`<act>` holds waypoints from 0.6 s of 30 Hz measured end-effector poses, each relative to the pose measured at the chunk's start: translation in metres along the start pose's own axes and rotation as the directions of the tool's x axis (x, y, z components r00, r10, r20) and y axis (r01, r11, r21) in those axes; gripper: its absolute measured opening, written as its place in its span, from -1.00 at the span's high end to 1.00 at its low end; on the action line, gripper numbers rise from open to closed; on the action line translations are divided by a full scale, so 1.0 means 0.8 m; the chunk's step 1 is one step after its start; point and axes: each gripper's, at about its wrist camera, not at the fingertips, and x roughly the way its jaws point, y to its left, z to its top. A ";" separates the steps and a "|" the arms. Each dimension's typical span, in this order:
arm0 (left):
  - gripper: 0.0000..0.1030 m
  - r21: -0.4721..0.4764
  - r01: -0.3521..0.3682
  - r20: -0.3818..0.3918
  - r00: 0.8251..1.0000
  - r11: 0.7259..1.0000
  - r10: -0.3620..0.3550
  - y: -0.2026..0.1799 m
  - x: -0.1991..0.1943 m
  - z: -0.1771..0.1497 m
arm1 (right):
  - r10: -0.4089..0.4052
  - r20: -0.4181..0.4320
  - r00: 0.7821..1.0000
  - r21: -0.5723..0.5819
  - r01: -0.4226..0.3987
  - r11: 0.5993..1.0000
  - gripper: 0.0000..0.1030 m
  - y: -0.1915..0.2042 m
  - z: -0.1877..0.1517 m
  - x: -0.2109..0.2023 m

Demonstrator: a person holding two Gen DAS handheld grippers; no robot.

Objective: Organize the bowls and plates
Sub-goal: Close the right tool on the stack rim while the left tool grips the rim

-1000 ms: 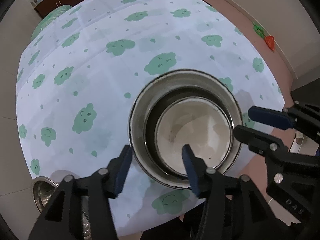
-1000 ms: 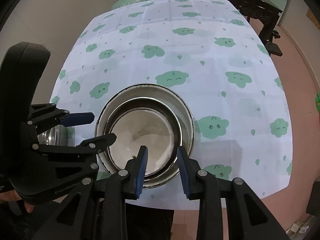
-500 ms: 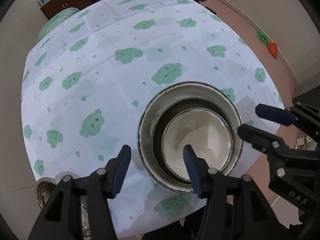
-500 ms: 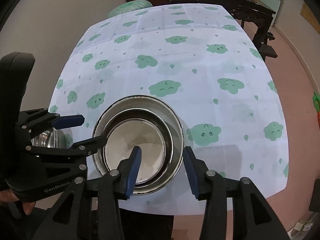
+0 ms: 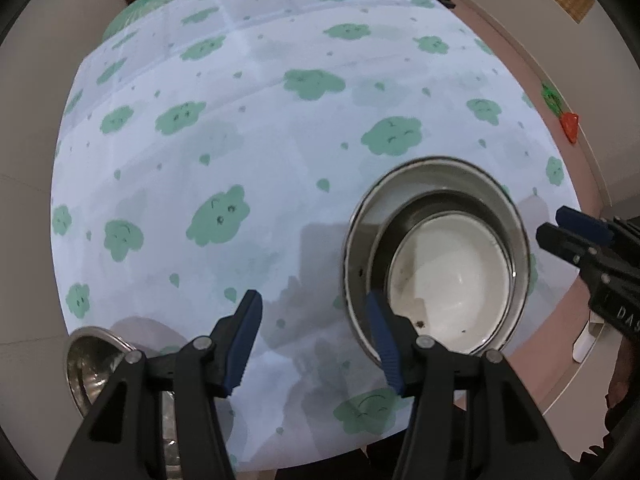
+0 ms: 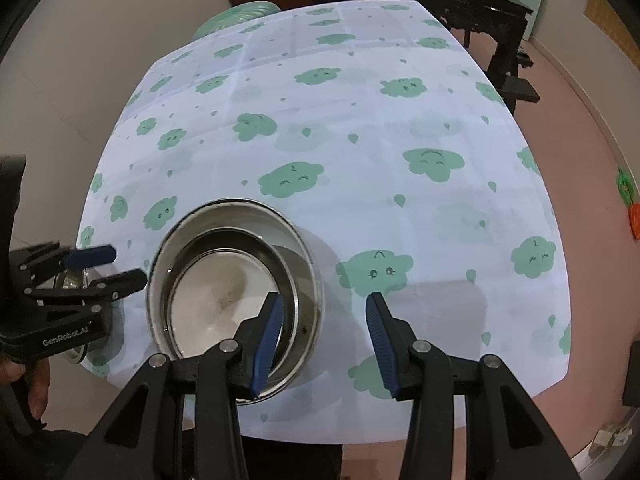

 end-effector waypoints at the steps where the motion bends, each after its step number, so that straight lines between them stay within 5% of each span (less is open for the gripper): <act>1: -0.06 0.001 -0.004 -0.002 1.000 1.000 0.004 0.000 0.002 -0.001 | 0.003 -0.003 1.000 0.005 -0.003 1.000 0.11 -0.003 0.000 0.002; 14: -0.06 -0.043 0.025 -0.042 0.999 0.999 -0.027 0.003 0.022 0.004 | 0.019 -0.053 0.998 -0.032 -0.021 0.999 0.12 -0.010 0.004 0.029; 18: -0.03 -0.048 0.035 -0.043 0.998 0.998 -0.037 0.003 0.023 0.006 | 0.026 -0.068 0.997 -0.040 -0.028 0.999 0.32 -0.010 0.006 0.034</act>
